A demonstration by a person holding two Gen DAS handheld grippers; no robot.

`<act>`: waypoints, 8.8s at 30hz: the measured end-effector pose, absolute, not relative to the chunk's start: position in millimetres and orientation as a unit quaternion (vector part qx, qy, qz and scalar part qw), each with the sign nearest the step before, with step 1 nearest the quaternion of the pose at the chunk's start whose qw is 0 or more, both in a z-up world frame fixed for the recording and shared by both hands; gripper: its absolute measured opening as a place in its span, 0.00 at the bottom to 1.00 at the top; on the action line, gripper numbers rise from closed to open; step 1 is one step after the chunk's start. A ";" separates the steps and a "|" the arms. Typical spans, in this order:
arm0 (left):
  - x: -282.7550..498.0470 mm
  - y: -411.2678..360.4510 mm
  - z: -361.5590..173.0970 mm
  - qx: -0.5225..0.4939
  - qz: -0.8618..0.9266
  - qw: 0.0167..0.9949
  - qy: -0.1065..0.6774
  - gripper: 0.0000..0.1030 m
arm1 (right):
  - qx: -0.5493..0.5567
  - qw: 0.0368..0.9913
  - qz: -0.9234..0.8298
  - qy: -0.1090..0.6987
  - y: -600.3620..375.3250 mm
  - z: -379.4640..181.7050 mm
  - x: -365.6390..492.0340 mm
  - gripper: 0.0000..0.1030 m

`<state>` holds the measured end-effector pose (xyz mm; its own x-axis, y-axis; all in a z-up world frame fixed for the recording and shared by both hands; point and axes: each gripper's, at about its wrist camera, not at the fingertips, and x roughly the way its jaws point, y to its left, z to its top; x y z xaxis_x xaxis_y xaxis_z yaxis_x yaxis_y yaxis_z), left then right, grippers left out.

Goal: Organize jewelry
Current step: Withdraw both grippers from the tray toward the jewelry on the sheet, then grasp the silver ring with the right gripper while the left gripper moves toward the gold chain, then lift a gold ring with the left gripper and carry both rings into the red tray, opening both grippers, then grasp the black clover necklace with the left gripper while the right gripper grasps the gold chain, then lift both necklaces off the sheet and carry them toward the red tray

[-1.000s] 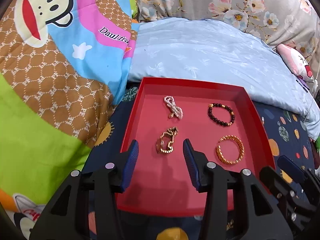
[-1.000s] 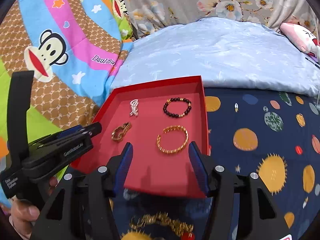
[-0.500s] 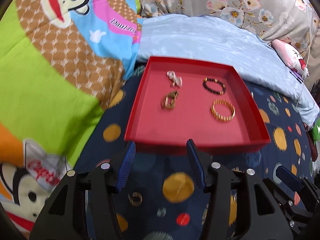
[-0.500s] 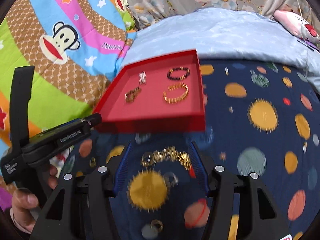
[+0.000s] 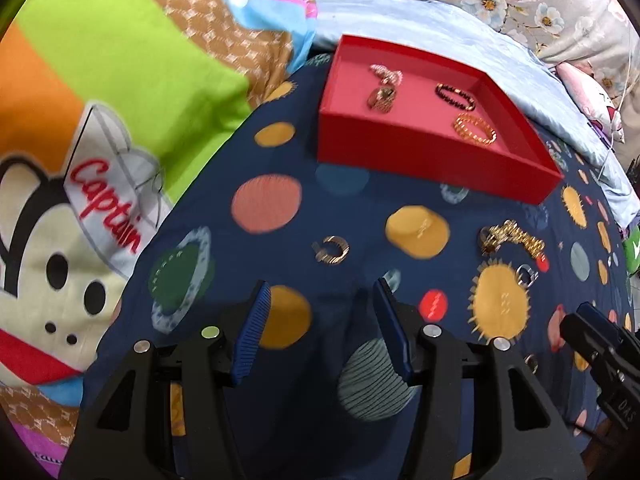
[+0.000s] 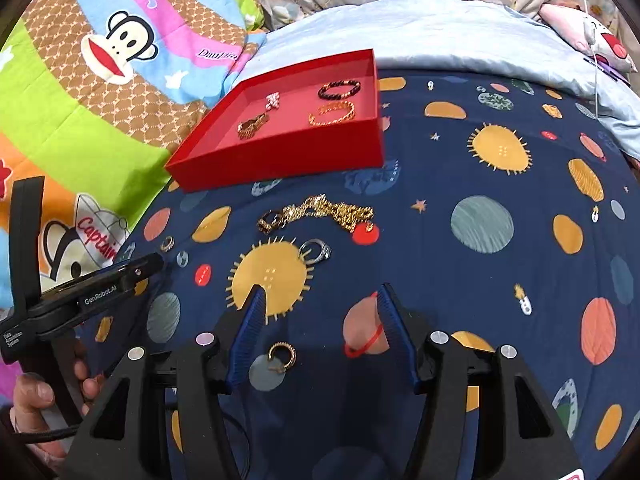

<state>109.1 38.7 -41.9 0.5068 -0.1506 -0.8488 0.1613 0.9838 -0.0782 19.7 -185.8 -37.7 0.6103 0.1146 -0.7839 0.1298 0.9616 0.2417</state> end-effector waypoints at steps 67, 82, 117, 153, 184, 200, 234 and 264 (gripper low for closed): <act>113.8 -8.4 -32.4 0.002 -0.156 0.866 0.475 0.36 | 0.107 0.886 -0.030 0.450 -194.8 -53.1 51.5 0.06; 121.1 -81.2 -51.3 0.032 -0.211 0.849 0.483 0.41 | 0.162 0.878 -0.051 0.447 -231.8 -47.5 29.9 0.06; 137.0 -19.8 25.1 -0.001 -0.180 0.891 0.417 0.14 | 0.126 0.921 -0.014 0.367 -209.2 33.6 62.1 0.06; 246.8 -40.5 -15.3 0.013 -0.121 0.889 0.441 0.17 | 0.121 0.903 -0.010 0.411 -202.7 -15.4 185.8 0.12; 128.3 -36.5 -15.8 0.024 -0.145 0.875 0.462 0.50 | 0.159 0.890 -0.039 0.426 -215.3 -21.5 42.3 0.21; 135.5 -94.3 -54.2 0.057 -0.175 0.856 0.483 0.48 | 0.176 0.882 -0.050 0.435 -238.0 -35.9 43.9 0.22; 117.6 -18.2 -23.9 0.022 -0.150 0.872 0.466 0.12 | 0.170 0.875 -0.029 0.453 -217.3 -52.2 70.5 0.21; 114.1 -17.2 0.6 0.007 -0.165 0.876 0.452 0.12 | 0.118 0.898 -0.044 0.422 -211.1 -16.1 69.0 0.05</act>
